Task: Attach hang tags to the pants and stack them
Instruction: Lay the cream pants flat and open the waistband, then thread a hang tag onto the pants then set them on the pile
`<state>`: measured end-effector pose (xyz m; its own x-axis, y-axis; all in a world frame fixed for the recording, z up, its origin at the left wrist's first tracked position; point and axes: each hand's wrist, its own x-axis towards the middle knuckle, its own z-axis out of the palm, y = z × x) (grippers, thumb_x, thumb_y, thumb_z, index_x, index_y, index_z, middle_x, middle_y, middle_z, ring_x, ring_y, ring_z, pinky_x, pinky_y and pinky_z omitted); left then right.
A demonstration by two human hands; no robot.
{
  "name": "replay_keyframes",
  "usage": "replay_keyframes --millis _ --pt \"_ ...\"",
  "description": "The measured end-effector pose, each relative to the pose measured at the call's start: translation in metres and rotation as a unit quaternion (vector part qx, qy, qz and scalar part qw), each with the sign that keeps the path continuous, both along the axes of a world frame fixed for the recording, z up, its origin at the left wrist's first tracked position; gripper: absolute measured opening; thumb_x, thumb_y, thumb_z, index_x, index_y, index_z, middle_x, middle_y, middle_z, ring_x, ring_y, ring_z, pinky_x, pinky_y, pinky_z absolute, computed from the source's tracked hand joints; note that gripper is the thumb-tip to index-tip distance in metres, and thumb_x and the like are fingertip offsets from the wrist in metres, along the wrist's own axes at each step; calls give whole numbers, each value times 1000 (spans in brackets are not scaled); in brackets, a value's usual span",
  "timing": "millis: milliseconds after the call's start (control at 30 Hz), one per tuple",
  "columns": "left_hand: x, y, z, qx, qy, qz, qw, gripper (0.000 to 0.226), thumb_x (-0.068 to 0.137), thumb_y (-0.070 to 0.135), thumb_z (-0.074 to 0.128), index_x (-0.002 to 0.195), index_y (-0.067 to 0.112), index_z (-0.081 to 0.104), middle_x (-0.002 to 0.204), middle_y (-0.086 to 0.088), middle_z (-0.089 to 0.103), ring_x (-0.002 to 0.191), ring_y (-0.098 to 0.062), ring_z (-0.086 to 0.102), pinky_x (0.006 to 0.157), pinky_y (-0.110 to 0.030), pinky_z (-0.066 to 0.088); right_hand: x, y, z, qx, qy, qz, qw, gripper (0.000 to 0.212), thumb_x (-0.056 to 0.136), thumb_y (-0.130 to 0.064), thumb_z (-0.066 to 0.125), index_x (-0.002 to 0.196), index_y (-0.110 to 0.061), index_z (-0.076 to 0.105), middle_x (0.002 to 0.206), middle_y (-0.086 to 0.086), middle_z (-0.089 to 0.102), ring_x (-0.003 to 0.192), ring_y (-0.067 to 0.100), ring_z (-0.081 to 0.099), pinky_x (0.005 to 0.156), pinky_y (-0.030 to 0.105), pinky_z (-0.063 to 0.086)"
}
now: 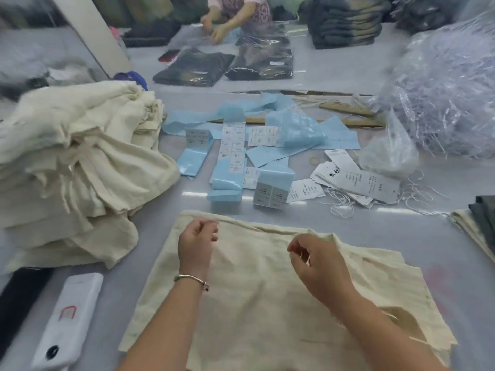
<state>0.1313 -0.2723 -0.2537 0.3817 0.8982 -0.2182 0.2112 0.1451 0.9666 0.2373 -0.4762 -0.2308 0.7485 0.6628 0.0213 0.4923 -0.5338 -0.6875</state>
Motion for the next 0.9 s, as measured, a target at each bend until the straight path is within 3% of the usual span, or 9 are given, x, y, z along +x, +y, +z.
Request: replay_keyframes --millis 167,300,400,467,533,633,700,800,900 --pt "36 94 -11 211 191 -73 956 2 86 19 64 85 20 66 81 8 63 79 -14 56 67 -22 35 3 92 -9 -10 15 50 999 20 82 -11 61 78 -30 56 73 -10 59 67 8 51 66 26 42" --pt "75 150 -24 353 238 -158 891 18 85 9 60 102 7 66 105 -9 64 101 -27 56 84 -32 40 19 158 -13 -9 3 62 998 12 84 -16 58 78 -27 58 75 -10 60 71 8 53 66 29 45" --pt "104 191 -34 398 334 -220 825 34 91 11 52 123 1 55 134 -18 49 124 -33 44 100 -32 31 35 204 -15 -15 16 62 998 11 85 -15 55 82 -25 61 75 -12 59 71 6 53 65 28 44" --pt "119 215 -40 364 419 -238 797 54 99 27 45 146 5 31 153 -20 26 142 -33 24 113 -35 19 46 232 -17 -24 24 66 997 11 85 -15 54 84 -23 62 74 -13 58 70 7 52 63 26 41" --pt "130 236 -43 316 446 -222 807 67 99 41 44 152 11 17 154 -21 21 143 -35 19 115 -40 18 56 256 -21 -33 27 68 997 12 85 -14 53 82 -24 60 71 -15 55 68 7 50 59 23 36" --pt "143 259 -42 274 469 -164 824 85 85 57 61 148 14 23 142 -16 37 131 -32 36 101 -40 37 69 281 -28 -52 30 64 996 14 83 -14 54 79 -27 58 71 -16 57 71 9 54 63 24 41" --pt "147 273 -36 185 443 -138 866 89 72 53 76 137 12 32 133 -13 48 123 -30 48 93 -38 43 77 295 -33 -51 44 49 996 14 82 -13 56 80 -26 61 73 -16 60 72 7 56 67 24 45" --pt "144 284 -26 104 353 -151 917 71 67 36 85 121 9 48 122 -9 62 111 -28 60 88 -33 49 92 315 -38 -10 96 -8 995 13 83 -9 58 81 -21 63 74 -11 63 72 9 58 66 22 45" --pt "128 270 -22 54 168 -127 976 56 63 22 89 107 8 58 108 -9 68 96 -26 66 84 -38 54 104 338 -35 87 194 -85 973 6 88 -19 65 89 -15 62 87 5 66 78 20 64 76 37 52"
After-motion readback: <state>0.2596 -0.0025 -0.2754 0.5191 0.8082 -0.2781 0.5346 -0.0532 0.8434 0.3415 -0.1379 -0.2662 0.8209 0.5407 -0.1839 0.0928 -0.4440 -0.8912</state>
